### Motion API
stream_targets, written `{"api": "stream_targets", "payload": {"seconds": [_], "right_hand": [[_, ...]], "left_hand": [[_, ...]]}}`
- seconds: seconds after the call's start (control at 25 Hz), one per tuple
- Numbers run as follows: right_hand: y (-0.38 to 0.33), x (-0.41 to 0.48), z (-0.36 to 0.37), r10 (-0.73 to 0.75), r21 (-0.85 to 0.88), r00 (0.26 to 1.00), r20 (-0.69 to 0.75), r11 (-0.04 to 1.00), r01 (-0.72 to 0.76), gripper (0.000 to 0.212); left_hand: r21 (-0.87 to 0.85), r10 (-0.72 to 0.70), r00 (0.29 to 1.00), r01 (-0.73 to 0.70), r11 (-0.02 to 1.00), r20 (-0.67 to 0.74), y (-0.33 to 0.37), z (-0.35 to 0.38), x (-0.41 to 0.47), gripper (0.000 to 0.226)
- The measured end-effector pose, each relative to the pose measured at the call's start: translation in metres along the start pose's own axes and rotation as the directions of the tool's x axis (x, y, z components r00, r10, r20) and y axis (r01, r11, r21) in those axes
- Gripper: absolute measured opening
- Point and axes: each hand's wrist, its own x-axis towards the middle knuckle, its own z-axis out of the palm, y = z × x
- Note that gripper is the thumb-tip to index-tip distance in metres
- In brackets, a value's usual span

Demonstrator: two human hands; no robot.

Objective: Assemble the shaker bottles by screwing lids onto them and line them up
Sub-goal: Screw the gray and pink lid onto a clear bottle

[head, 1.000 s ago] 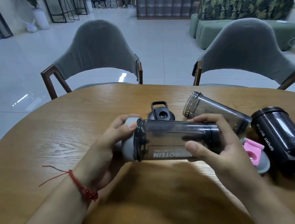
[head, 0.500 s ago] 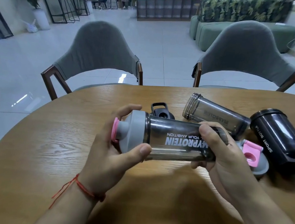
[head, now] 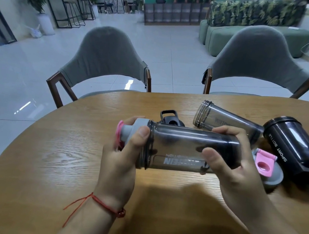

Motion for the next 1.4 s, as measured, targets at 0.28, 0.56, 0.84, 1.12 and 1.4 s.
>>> {"api": "stream_targets", "payload": {"seconds": [0.28, 0.56, 0.84, 1.12, 1.4], "right_hand": [[0.003, -0.003, -0.009, -0.172, -0.118, 0.981, 0.087, 0.976, 0.182, 0.061], [0.007, 0.001, -0.013, -0.208, -0.173, 0.964, 0.167, 0.956, 0.236, 0.061], [0.005, 0.013, -0.035, -0.339, -0.107, 0.94, 0.033, 0.934, 0.34, 0.069], [0.009, 0.005, -0.022, -0.23, -0.042, 0.964, 0.13, 0.971, 0.237, 0.06], [0.004, 0.002, -0.014, -0.195, -0.036, 0.974, 0.116, 0.979, 0.2, 0.06]], "left_hand": [[-0.042, -0.091, 0.995, 0.093, 0.995, 0.043, 0.004, -0.006, 0.007, 0.078], [-0.034, -0.294, 0.955, 0.293, 0.955, -0.022, 0.002, -0.005, 0.012, 0.061], [-0.214, -0.386, 0.918, 0.36, 0.908, -0.094, 0.012, -0.028, 0.026, 0.063], [-0.116, -0.272, 0.962, 0.273, 0.955, 0.027, 0.006, -0.006, 0.014, 0.063], [-0.09, -0.195, 0.98, 0.198, 0.976, 0.035, 0.007, -0.002, 0.008, 0.076]]}}
